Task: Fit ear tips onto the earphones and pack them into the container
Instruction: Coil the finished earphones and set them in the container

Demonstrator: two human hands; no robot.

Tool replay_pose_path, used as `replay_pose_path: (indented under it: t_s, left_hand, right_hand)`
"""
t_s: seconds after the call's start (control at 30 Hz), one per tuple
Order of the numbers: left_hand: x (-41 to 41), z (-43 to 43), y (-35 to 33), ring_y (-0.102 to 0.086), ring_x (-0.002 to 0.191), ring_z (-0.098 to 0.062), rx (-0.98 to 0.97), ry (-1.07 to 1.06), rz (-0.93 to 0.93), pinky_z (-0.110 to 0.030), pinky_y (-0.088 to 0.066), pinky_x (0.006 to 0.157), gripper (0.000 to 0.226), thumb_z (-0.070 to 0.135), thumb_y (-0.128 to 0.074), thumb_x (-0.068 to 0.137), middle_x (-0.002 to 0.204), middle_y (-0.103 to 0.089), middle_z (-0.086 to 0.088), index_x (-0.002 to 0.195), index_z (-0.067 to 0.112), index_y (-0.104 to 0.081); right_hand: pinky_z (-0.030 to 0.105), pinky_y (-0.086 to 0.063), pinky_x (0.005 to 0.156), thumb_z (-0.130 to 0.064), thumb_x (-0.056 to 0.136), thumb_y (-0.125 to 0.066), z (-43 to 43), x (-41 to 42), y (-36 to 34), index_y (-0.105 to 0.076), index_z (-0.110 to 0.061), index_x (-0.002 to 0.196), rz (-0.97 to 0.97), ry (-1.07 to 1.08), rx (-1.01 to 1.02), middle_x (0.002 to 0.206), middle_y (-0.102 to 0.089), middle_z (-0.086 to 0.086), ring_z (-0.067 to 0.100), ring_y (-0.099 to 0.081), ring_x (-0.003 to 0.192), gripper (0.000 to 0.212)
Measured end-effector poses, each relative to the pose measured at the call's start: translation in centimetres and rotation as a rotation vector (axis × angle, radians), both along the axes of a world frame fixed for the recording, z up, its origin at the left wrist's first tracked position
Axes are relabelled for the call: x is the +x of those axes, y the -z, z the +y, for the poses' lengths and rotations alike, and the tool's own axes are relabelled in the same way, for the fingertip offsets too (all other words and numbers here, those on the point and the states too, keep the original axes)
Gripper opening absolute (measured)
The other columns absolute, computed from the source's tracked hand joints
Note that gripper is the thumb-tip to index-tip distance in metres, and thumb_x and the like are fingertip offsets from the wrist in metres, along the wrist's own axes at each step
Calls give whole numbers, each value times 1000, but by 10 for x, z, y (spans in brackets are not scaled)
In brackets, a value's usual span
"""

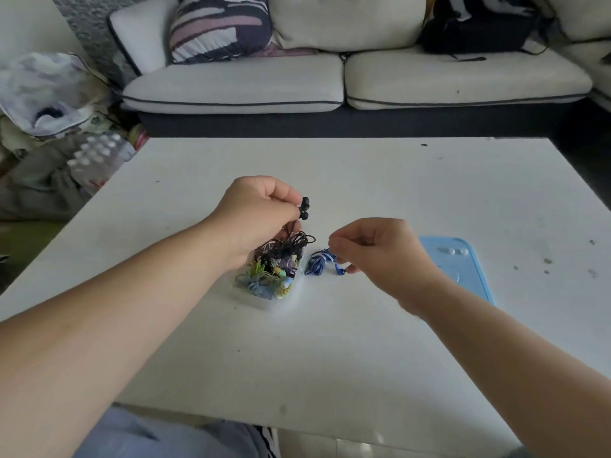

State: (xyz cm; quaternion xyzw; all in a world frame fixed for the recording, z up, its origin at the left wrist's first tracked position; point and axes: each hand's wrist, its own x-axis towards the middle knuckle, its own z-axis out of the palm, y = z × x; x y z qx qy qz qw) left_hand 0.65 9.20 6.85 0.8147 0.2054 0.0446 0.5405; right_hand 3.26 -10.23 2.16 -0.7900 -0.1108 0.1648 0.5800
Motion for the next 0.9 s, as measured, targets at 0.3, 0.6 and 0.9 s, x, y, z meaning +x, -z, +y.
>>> replay_pose_path:
  t_s: [0.3, 0.6, 0.9]
  left_hand:
    - [-2, 45, 41, -66, 76, -6, 494, 256, 56, -19, -53, 72, 23, 4, -74, 84, 86, -72, 12, 87, 27, -74]
    - [-10, 58, 58, -61, 100, -15, 798, 441, 105, -31, -52, 86, 26, 15, -75, 81, 106, -65, 12, 102, 30, -75]
    - [-10, 40, 62, -66, 87, -27, 985, 501, 316, -26, -42, 66, 20, 7, -61, 87, 94, -73, -6, 89, 18, -77]
  right_hand:
    - [43, -63, 79, -20, 92, -73, 34, -8, 10, -78, -13, 87, 54, -77, -13, 81, -78, 4, 14, -74, 76, 9]
    - [46, -62, 82, -20, 91, -71, 31, -2, 16, -79, -16, 85, 65, -95, -94, 80, -78, 4, 29, -74, 87, 11]
    - [49, -61, 85, -24, 90, -71, 26, 0, 20, -79, -20, 82, 75, -88, -162, 77, -77, 1, 31, -74, 85, 12]
